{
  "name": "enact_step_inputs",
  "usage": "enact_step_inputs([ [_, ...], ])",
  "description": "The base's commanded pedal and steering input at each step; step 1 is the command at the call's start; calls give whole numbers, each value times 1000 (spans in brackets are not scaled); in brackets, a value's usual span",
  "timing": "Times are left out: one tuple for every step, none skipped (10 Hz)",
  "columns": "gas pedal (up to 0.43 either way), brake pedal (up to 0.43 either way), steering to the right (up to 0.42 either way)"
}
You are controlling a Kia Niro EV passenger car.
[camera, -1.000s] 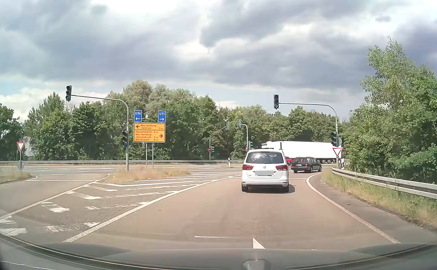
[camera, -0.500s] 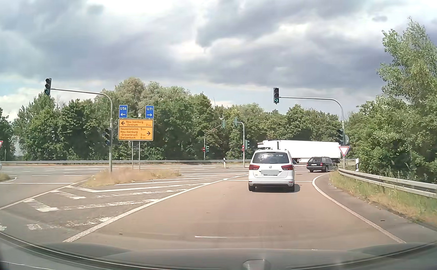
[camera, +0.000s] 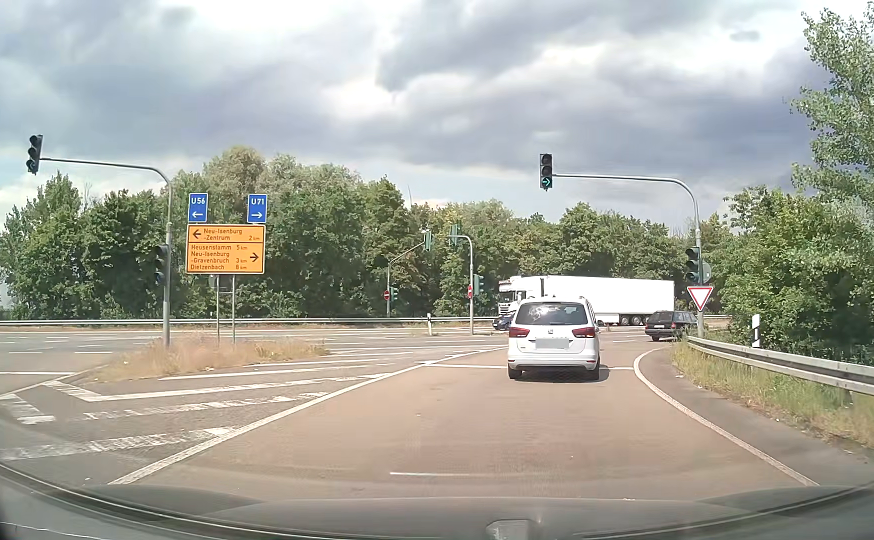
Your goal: Follow the waypoints while adhering to traffic rules and regulations
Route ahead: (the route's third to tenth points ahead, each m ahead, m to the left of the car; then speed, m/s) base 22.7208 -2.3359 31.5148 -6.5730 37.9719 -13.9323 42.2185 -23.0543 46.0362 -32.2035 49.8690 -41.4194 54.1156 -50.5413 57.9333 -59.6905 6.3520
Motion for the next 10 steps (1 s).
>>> enact_step_inputs([
  [260, 37, 52],
  [220, 37, 55],
  [177, 37, 58],
  [169, 37, 60],
  [157, 37, 64],
  [150, 37, 67],
  [138, 37, 69],
  [130, 37, 70],
  [118, 37, 70],
  [118, 37, 70],
])
